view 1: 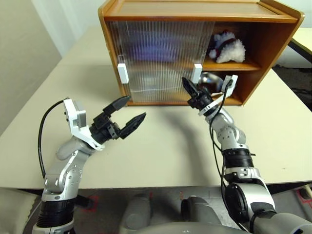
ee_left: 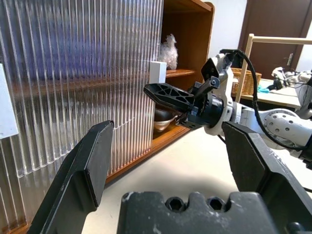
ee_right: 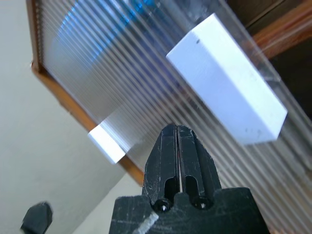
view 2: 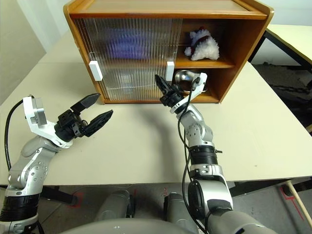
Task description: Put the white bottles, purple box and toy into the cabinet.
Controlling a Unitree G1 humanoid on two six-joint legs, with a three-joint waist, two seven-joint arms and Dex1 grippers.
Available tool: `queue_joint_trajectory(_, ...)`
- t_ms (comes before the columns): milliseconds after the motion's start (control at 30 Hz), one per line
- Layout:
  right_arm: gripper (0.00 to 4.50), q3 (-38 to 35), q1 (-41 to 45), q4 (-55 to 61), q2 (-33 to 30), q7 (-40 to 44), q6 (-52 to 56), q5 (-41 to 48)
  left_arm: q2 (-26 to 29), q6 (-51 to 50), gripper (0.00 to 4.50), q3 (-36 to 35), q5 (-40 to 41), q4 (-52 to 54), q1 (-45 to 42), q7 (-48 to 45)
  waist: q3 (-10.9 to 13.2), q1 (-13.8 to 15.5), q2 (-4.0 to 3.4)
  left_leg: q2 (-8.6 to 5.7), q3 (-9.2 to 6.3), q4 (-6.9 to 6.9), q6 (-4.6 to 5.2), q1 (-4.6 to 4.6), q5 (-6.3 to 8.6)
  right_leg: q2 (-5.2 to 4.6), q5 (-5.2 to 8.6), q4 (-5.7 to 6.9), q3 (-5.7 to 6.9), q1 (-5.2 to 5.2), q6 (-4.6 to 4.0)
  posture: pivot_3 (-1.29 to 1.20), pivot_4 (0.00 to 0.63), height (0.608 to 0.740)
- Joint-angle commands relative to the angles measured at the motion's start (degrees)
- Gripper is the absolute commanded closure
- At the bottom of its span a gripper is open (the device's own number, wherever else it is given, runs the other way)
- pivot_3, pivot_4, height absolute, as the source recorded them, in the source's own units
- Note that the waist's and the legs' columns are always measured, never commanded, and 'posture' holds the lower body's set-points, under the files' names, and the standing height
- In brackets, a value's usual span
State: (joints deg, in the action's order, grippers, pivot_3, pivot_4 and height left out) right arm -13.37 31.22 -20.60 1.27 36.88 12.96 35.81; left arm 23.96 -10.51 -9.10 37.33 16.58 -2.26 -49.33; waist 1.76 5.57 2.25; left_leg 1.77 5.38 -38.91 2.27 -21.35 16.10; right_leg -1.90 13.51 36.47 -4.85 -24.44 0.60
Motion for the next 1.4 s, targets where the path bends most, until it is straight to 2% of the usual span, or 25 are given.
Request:
queue_joint_trajectory(33, 4.48, -1.11, 1.01, -1.43, 0.03, -0.76, -1.57, 0.23, -0.06, 0.36, 0.00, 0.64, -0.82, -0.77, -0.09, 0.03, 0.00, 0.02, 0.00, -0.01, 0.00, 0.00, 0.00, 0.00, 0.00, -0.01, 0.00, 0.00, 0.00, 0.00, 0.00, 0.25, 0.000, 0.740)
queue_joint_trajectory(1400, 4.48, -7.29, 2.85, -7.31, -6.42, -6.06, -16.39, -3.15, -0.35, 0.07, 0.00, 1.98, -0.62, -2.70, -1.34, -1.45, -0.01, -0.37, 0.01, -0.03, 0.02, -0.01, 0.03, 0.04, -0.07, -0.04, 0.00, 0.01, -0.06, 0.04, 0.00, 0.21, 0.000, 0.740)
